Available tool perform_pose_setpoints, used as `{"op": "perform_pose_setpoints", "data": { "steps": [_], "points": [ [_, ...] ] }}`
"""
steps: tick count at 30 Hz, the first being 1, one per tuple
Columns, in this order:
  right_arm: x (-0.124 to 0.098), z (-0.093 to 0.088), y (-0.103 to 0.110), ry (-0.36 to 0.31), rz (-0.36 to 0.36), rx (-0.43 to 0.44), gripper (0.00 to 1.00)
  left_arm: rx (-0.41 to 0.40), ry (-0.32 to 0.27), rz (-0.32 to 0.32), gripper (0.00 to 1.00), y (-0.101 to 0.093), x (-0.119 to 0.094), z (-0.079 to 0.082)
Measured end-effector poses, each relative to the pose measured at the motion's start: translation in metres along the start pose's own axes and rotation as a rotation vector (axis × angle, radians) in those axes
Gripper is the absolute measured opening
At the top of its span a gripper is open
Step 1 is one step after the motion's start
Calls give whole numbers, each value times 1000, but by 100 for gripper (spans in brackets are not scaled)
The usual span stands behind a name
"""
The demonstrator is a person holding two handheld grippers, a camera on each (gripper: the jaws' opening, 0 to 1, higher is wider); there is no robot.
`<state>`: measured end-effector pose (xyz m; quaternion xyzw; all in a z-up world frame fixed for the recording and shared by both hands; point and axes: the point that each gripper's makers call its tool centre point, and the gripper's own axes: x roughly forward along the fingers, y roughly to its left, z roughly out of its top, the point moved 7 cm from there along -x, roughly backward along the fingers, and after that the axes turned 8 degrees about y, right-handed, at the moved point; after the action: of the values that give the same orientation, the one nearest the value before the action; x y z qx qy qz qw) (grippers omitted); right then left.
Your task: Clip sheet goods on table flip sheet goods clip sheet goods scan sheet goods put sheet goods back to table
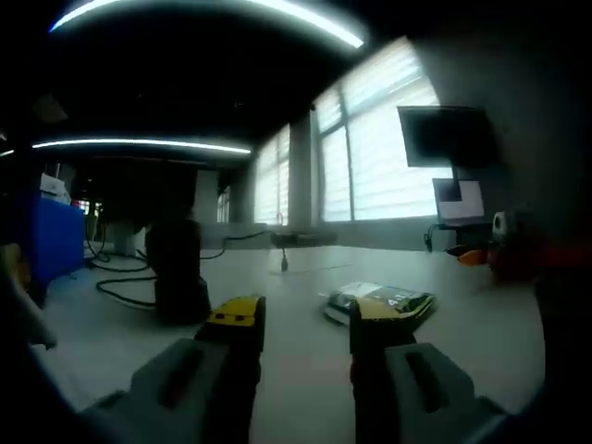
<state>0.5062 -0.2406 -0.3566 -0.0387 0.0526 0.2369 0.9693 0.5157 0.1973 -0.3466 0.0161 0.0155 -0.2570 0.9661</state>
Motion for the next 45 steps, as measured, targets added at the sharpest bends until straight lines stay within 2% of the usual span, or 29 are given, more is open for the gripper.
{"op": "perform_pose_setpoints", "data": {
  "steps": [24, 29, 35, 45],
  "points": [
    [0, -1, 0, 5, -13, -9, 51, -2, 0, -16, 28, 0, 0, -1],
    [0, 0, 0, -1, -12, -7, 51, 8, 5, -11, 32, 1, 0, -1],
    [0, 0, 1, 1, -10, -8, 51, 30, -5, -12, 31, 0, -1, 1],
    [-1, 2, 2, -17, -5, 2, 51, 6, 7, -24, 32, -1, -1, -1]
  ]
}}
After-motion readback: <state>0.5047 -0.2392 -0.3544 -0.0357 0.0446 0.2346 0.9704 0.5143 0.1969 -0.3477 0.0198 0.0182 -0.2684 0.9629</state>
